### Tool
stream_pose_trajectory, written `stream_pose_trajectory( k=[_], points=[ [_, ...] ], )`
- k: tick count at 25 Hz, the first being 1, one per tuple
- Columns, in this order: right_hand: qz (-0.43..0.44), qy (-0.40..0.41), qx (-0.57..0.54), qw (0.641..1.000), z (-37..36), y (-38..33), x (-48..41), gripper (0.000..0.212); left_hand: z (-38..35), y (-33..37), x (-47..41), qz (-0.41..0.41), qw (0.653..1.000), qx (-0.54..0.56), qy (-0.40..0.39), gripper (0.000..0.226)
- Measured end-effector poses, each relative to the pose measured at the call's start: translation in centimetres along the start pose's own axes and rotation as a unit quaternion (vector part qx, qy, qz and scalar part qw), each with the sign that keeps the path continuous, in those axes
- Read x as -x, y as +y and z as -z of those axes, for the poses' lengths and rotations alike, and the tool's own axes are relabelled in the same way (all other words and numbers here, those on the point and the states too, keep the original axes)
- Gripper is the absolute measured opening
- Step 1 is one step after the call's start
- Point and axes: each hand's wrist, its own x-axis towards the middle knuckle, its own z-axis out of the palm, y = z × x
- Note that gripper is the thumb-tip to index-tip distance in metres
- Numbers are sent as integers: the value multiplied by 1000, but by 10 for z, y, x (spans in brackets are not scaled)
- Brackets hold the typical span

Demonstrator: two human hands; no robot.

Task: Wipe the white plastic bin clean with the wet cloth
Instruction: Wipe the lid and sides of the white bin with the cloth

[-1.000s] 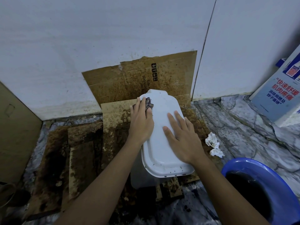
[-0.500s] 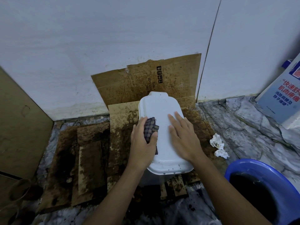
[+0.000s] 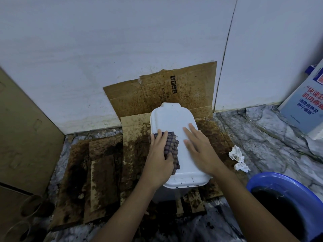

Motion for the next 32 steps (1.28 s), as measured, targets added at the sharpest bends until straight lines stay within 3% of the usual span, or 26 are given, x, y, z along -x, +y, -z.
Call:
stream_pose_trajectory(
  k=[9,11,13,16,19,21,32],
  points=[
    [5,33,-70,997,-18,-3,-1,58,-8,-6,7,-9,980,-195,32,63],
    [-1,30,-82,996,-19,-4,0,58,-8,-5,14,-40,986,-157,28,53],
    [-8,32,-82,996,-18,-6,1,57,4,-8,8,-48,995,-46,78,42],
    [-15,36,-61,997,-18,-10,2,55,35,-27,-27,19,984,63,167,43],
    [-68,52,-61,994,-21,-16,1,57,52,-33,-62,144,976,118,116,63],
    [-87,62,-59,992,-25,-18,1,58,55,-31,-73,184,968,148,86,64],
    [-75,27,-50,996,-24,-36,-12,59,79,-53,-69,165,964,197,64,63]
  ],
)
